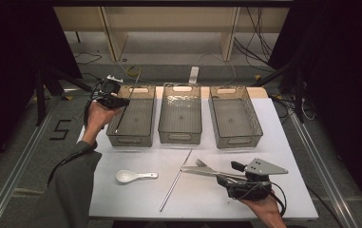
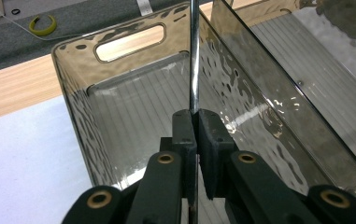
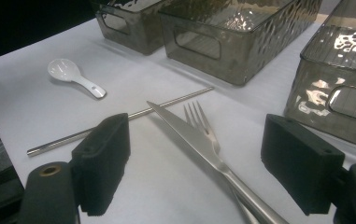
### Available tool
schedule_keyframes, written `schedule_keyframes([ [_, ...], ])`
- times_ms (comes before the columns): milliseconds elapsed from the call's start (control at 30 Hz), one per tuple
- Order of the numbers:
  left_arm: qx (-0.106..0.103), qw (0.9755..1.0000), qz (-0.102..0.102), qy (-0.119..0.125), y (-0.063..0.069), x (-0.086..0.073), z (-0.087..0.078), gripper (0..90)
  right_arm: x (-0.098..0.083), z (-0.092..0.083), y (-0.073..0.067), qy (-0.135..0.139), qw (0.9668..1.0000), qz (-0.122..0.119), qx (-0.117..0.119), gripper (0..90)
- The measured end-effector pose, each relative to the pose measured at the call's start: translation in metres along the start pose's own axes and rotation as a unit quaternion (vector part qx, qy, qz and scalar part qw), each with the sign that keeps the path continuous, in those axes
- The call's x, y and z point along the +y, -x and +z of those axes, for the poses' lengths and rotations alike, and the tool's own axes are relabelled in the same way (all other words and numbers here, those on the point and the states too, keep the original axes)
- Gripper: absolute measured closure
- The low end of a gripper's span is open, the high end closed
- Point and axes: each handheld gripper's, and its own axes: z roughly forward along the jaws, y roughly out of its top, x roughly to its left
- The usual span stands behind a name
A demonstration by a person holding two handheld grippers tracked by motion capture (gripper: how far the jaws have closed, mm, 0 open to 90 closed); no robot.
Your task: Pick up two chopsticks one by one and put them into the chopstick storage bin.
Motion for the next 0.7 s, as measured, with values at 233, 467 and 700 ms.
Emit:
schedule_keyframes([
  [233, 0.003, 0.9999, 0.002, -0.016, 0.0, -0.006, 0.008, 84.9, 0.0, 0.0, 0.0, -0.001, 1.0, -0.001, 0.0, 24.9],
  [467, 0.012, 0.9994, -0.009, -0.032, -0.002, -0.011, 0.015, 83.8, 0.0, 0.001, 0.0, -0.002, 1.0, 0.0, 0.001, 24.9],
  [700, 0.007, 0.999, -0.039, -0.023, 0.0, -0.006, 0.008, 55.7, 0.0, 0.0, 0.001, -0.001, 1.0, 0.001, 0.001, 24.9],
])
